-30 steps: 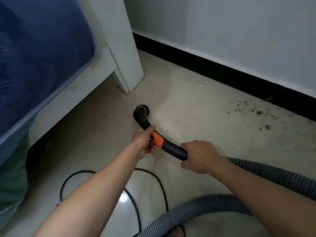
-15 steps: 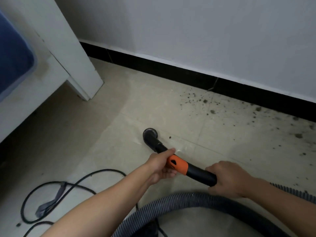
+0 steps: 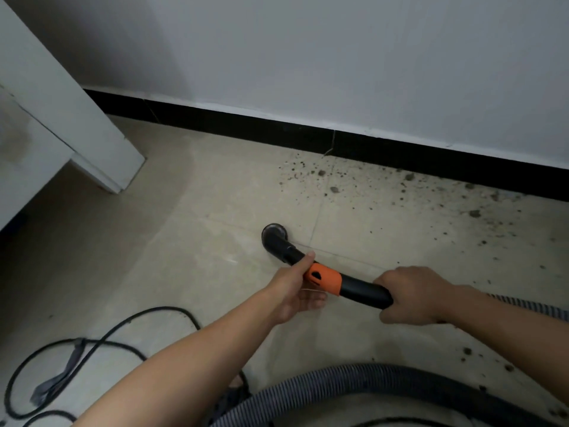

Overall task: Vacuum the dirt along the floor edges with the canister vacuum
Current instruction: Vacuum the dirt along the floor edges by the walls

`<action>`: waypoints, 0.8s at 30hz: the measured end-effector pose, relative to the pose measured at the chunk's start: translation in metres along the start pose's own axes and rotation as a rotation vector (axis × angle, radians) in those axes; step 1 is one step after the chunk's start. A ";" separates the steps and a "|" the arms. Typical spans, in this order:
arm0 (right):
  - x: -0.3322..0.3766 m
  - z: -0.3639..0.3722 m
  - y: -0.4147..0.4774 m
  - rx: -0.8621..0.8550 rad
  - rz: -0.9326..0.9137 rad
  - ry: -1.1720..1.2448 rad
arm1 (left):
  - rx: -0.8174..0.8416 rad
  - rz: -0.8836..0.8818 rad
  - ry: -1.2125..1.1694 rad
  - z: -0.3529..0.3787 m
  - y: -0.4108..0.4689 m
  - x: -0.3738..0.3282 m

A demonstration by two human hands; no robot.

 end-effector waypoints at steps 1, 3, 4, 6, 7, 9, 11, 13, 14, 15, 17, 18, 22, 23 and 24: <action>0.005 -0.002 0.005 -0.010 0.005 -0.019 | -0.024 0.012 0.045 -0.006 -0.002 0.002; 0.012 -0.008 0.014 -0.036 0.020 -0.019 | -0.026 0.027 0.204 -0.013 -0.010 0.012; 0.013 -0.011 0.018 -0.043 0.032 -0.003 | -0.008 0.035 0.317 -0.013 -0.015 0.020; 0.011 -0.016 0.024 -0.056 0.062 0.057 | 0.053 0.052 0.660 -0.009 -0.024 0.045; 0.009 -0.019 0.026 -0.071 0.073 0.091 | 0.089 0.055 0.878 -0.007 -0.027 0.060; 0.007 -0.029 0.027 -0.128 0.077 0.130 | 0.113 0.064 1.187 -0.004 -0.031 0.081; 0.008 -0.042 0.025 -0.227 0.056 0.108 | 0.054 0.121 1.164 -0.004 -0.034 0.079; 0.012 -0.054 0.024 -0.322 0.034 0.040 | -0.029 0.167 0.983 -0.012 -0.037 0.058; 0.013 -0.057 0.023 -0.349 0.041 0.005 | -0.064 0.185 0.911 -0.018 -0.037 0.044; 0.014 -0.059 0.023 -0.361 0.060 -0.024 | -0.100 0.203 0.852 -0.025 -0.038 0.028; 0.014 -0.062 0.027 -0.370 0.086 -0.055 | -0.165 0.243 0.756 -0.041 -0.036 -0.005; 0.014 -0.062 0.030 -0.370 0.090 -0.059 | -0.184 0.259 0.721 -0.048 -0.032 -0.020; 0.011 -0.056 0.036 -0.353 0.088 -0.018 | -0.226 0.287 0.550 -0.063 -0.007 -0.065; 0.012 -0.055 0.034 -0.351 0.087 -0.008 | -0.227 0.276 0.480 -0.063 -0.004 -0.072; 0.016 -0.053 0.029 -0.340 0.083 -0.008 | -0.226 0.245 0.399 -0.062 -0.004 -0.075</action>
Point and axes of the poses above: each hand's wrist, its own y-axis towards the middle knuckle, its own z-axis out of the palm, x = y × z, the point moved 9 cm from there along y, towards the middle knuckle, and after that the axes turned 5 degrees about y, right-handed, at the moved point
